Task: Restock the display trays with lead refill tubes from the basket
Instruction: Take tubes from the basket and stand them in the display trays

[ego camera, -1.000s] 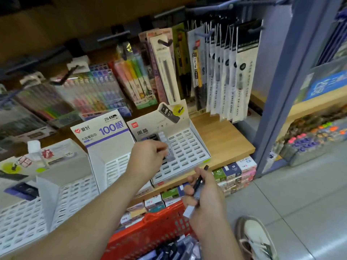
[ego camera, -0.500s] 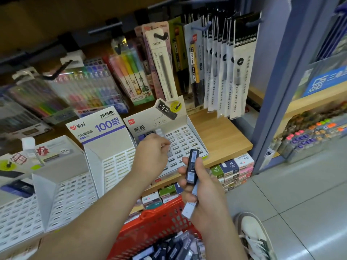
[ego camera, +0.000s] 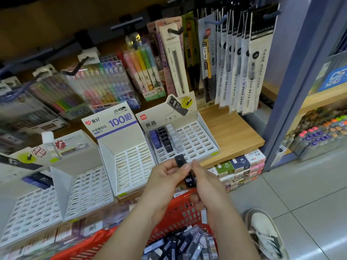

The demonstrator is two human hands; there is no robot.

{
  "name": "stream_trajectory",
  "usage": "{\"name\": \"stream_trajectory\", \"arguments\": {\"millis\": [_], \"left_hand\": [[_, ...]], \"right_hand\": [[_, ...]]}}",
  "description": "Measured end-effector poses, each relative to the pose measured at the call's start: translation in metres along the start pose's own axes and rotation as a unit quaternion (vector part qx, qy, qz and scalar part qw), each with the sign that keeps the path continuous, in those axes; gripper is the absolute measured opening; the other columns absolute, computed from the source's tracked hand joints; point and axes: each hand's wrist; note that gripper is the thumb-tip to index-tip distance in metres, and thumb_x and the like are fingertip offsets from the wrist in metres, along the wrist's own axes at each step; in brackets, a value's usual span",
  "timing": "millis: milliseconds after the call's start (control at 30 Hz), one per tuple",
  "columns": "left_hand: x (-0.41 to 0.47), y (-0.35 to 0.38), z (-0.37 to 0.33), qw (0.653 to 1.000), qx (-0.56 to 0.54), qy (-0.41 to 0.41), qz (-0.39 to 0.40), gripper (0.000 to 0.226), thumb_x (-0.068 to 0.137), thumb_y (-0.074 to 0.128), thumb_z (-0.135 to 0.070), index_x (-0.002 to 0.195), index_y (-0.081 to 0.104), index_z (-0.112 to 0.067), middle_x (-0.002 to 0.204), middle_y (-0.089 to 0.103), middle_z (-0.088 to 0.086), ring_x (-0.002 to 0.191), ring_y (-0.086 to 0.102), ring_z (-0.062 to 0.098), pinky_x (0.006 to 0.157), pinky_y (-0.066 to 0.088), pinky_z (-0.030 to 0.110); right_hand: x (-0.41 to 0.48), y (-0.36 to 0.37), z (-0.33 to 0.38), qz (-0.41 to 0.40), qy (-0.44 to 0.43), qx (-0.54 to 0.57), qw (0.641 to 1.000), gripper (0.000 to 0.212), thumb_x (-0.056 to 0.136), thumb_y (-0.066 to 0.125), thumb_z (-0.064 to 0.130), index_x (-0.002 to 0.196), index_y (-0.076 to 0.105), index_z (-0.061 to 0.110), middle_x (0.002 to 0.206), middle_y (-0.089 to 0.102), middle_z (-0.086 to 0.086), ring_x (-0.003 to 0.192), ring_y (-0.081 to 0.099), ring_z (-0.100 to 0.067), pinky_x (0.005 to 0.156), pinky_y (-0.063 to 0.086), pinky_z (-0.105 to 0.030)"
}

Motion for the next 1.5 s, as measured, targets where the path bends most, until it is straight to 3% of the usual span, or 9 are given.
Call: {"name": "stream_trajectory", "arguments": {"millis": [67,167,233,300,567,833,1100,1333,1500], "left_hand": [[-0.001,-0.003,-0.002,0.999,0.044,0.014,-0.023,0.02,0.09,0.061,-0.019,0.109,0.069,-0.017,0.076,0.071,0.0,0.072,0.066,0.018,0.079,0.056,0.04],[-0.007,-0.006,-0.012,0.975,0.21,0.044,0.059,0.033,0.101,0.043,-0.017,0.125,0.06,-0.033,0.049,0.048,-0.016,0.049,0.049,0.008,0.054,0.051,0.025],[-0.006,-0.008,-0.015,0.958,0.267,0.05,0.09,0.039,0.103,0.037,-0.013,0.132,0.052,-0.035,0.091,0.055,-0.021,0.045,0.041,0.003,0.048,0.038,0.018],[-0.003,-0.013,-0.016,0.954,0.287,0.058,0.065,0.041,0.1,0.045,-0.01,0.13,0.051,-0.036,0.068,0.065,-0.005,0.05,0.045,0.005,0.05,0.039,0.021],[0.005,-0.023,-0.023,0.988,0.004,0.046,-0.148,0.019,0.079,0.071,0.002,0.095,0.068,-0.009,0.082,0.074,0.012,0.07,0.07,0.019,0.063,0.056,0.021],[0.044,-0.039,-0.021,0.937,0.225,0.121,-0.237,0.019,0.084,0.07,-0.007,0.101,0.074,-0.016,0.091,0.073,0.001,0.085,0.069,0.016,0.088,0.055,0.035],[0.059,-0.031,-0.015,0.892,0.361,0.178,-0.205,0.023,0.087,0.068,-0.013,0.108,0.072,-0.017,0.104,0.072,-0.002,0.088,0.061,0.003,0.075,0.037,-0.004],[0.062,-0.032,0.001,0.841,0.466,0.226,-0.154,0.026,0.091,0.059,-0.006,0.115,0.068,-0.011,0.108,0.067,0.004,0.101,0.06,0.017,0.087,0.032,0.005],[0.071,-0.029,-0.005,0.825,0.487,0.221,-0.181,0.025,0.09,0.062,-0.01,0.113,0.07,-0.015,0.103,0.067,0.003,0.096,0.061,0.019,0.083,0.037,0.014]], "right_hand": [[0.0,0.0,0.001,-0.026,-0.022,-0.014,0.999,0.053,0.094,0.044,0.063,0.114,0.064,0.018,0.104,0.067,-0.001,0.086,0.059,-0.017,0.061,0.043,-0.029],[0.0,-0.002,0.003,-0.009,-0.072,0.063,0.995,0.033,0.091,0.061,0.047,0.103,0.067,0.017,0.072,0.059,0.001,0.051,0.044,-0.007,0.045,0.031,-0.022],[0.002,-0.002,0.002,0.004,-0.081,0.085,0.993,0.02,0.092,0.066,0.031,0.106,0.067,0.015,0.071,0.057,-0.009,0.041,0.034,-0.006,0.038,0.027,-0.02],[0.002,-0.001,0.0,-0.006,-0.083,0.087,0.993,0.016,0.093,0.066,0.021,0.106,0.067,0.011,0.072,0.057,-0.012,0.041,0.034,-0.006,0.037,0.028,-0.019],[-0.003,0.004,0.001,-0.005,-0.04,0.189,0.981,0.008,0.093,0.063,0.008,0.1,0.063,0.011,0.084,0.072,-0.008,0.049,0.04,-0.006,0.041,0.027,-0.017],[0.007,-0.009,-0.006,-0.06,0.034,0.314,0.947,0.014,0.094,0.053,0.0,0.107,0.057,-0.003,0.076,0.054,-0.008,0.061,0.046,-0.015,0.067,0.042,-0.03],[0.004,-0.005,-0.004,-0.036,0.018,0.4,0.916,0.021,0.102,0.048,0.012,0.11,0.059,-0.003,0.112,0.068,-0.023,0.07,0.055,-0.016,0.066,0.045,-0.028],[0.004,-0.005,-0.005,-0.041,0.018,0.418,0.907,0.026,0.102,0.05,0.016,0.115,0.062,-0.003,0.088,0.06,-0.015,0.072,0.058,-0.018,0.072,0.051,-0.03],[0.004,-0.004,-0.003,-0.028,0.006,0.408,0.912,0.028,0.1,0.048,0.0,0.124,0.057,0.009,0.102,0.057,-0.018,0.076,0.06,-0.02,0.072,0.053,-0.031]]}}
Point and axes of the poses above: each hand's wrist, its own x-axis towards the middle knuckle, its own y-axis out of the palm, z = x × y
